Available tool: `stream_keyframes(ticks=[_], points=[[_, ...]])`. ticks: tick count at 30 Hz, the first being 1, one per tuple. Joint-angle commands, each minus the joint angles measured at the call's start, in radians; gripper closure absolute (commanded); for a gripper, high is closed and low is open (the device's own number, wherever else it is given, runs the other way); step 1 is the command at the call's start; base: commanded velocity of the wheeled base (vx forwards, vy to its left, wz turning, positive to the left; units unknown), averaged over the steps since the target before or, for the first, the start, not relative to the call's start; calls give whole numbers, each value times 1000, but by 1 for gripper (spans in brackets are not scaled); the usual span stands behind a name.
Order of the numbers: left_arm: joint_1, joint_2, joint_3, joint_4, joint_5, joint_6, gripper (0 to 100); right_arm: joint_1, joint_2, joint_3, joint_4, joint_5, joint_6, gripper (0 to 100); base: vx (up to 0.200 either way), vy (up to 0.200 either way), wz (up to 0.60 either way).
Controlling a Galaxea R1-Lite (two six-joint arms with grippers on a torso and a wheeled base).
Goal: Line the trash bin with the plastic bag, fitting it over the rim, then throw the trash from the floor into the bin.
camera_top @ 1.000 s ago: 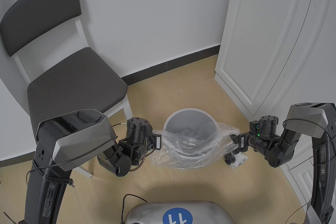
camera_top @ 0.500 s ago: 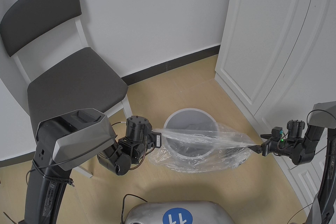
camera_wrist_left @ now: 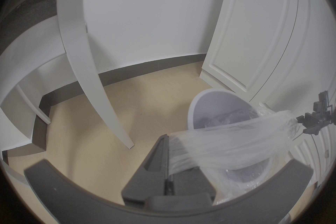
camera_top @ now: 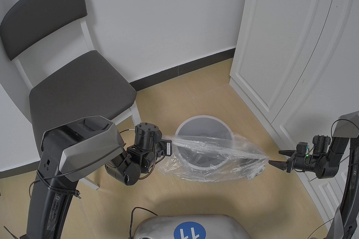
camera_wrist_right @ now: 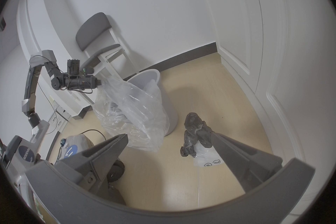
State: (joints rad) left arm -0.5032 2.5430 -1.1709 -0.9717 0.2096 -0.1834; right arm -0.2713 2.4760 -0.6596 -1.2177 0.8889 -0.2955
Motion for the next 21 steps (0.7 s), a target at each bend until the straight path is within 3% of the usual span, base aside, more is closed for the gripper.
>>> stream_keyframes(ticks=[1, 7, 12, 13, 15, 16, 21], points=[[2, 8, -4, -1, 1, -1, 100, -11, 12, -2, -2, 10, 3, 0, 0, 0, 0], [2, 0, -1, -7, 1, -2, 100, 20, -35, -3, -3, -11, 58, 0, 0, 0, 0], [2, -3, 2, -18, -1, -4, 100, 95, -147, 25, -14, -105, 180, 0, 0, 0, 0], [2, -3, 0, -18, -1, -4, 100, 135, -190, 26, -14, -202, 217, 0, 0, 0, 0], [2, -3, 0, -18, -1, -4, 100, 138, -195, 28, -14, -211, 220, 0, 0, 0, 0], [0, -6, 7, -16, -1, -5, 100, 221, -255, 26, -13, -386, 286, 0, 0, 0, 0], [-9, -9, 27, -13, 1, -4, 100, 356, -312, 34, -11, -622, 320, 0, 0, 0, 0]])
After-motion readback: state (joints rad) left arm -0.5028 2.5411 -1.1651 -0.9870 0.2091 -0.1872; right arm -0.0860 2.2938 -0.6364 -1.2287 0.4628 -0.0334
